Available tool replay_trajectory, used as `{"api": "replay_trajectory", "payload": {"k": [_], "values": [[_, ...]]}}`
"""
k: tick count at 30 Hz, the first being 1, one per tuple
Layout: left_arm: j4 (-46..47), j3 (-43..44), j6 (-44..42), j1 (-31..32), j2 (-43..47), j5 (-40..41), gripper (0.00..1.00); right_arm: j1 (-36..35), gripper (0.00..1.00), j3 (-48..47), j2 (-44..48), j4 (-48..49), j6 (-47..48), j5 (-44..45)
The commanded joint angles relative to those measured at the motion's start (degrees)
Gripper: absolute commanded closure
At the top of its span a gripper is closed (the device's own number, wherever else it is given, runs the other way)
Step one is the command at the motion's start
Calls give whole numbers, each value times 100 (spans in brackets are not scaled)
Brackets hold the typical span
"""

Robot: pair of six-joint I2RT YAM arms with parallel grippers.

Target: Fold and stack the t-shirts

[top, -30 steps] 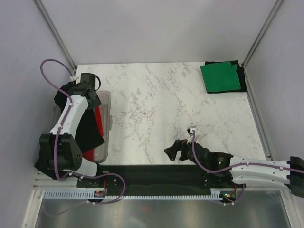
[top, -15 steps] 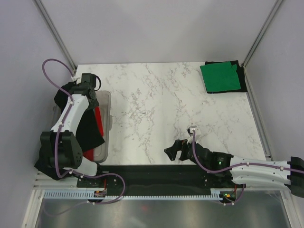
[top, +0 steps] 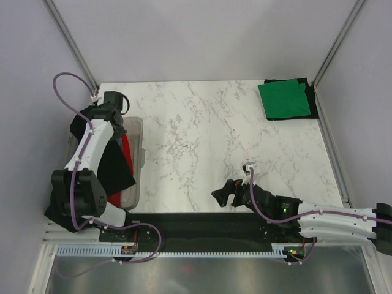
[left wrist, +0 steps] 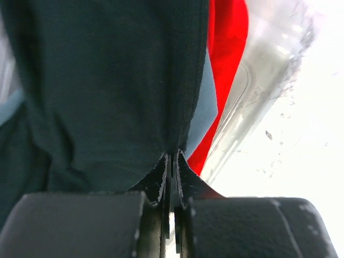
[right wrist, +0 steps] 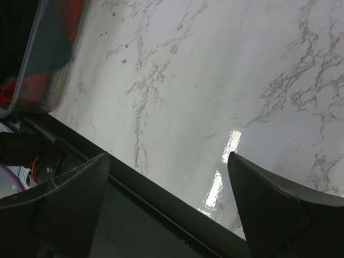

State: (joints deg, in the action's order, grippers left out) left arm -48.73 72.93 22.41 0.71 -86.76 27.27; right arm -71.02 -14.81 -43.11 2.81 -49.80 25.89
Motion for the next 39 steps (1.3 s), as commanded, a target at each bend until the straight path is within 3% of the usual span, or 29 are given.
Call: {"api": "replay_trajectory", "payload": {"k": [1,4,7,11,15,17,20,25,33,35,39], "values": [[-233,871,140,-27,755,166,98,10,2,4,40,150,-47,109],[-339,1819,464,43,1064,-501,98,10,2,-22,-4,150,-65,127],[-348,3180,632,595,1179,-740,98,10,2,-22,4,141,-82,144],[-269,5549,239,2481,252,-958,98,10,2,-5,328,-69,-196,390],[-234,6540,88,3513,-847,-1864,98,10,2,232,1136,-568,-433,803],[-207,6673,-44,4100,-1297,-2127,98,1,2,320,1784,-807,-565,1066],[-163,6499,209,4472,-2062,-2874,98,18,2,505,2786,-1343,-706,1339],[389,5568,965,4596,-2845,-3972,98,10,2,777,4283,-1994,-636,1366],[619,5135,1160,4710,-4111,-5257,97,1,2,489,3108,-1536,-442,1417],[602,5021,941,4701,-4200,-5503,89,1,2,304,2741,-1870,-767,1690],[251,4819,510,4666,-3930,-4961,47,10,2,-513,1905,-3377,-1540,2358]]}}
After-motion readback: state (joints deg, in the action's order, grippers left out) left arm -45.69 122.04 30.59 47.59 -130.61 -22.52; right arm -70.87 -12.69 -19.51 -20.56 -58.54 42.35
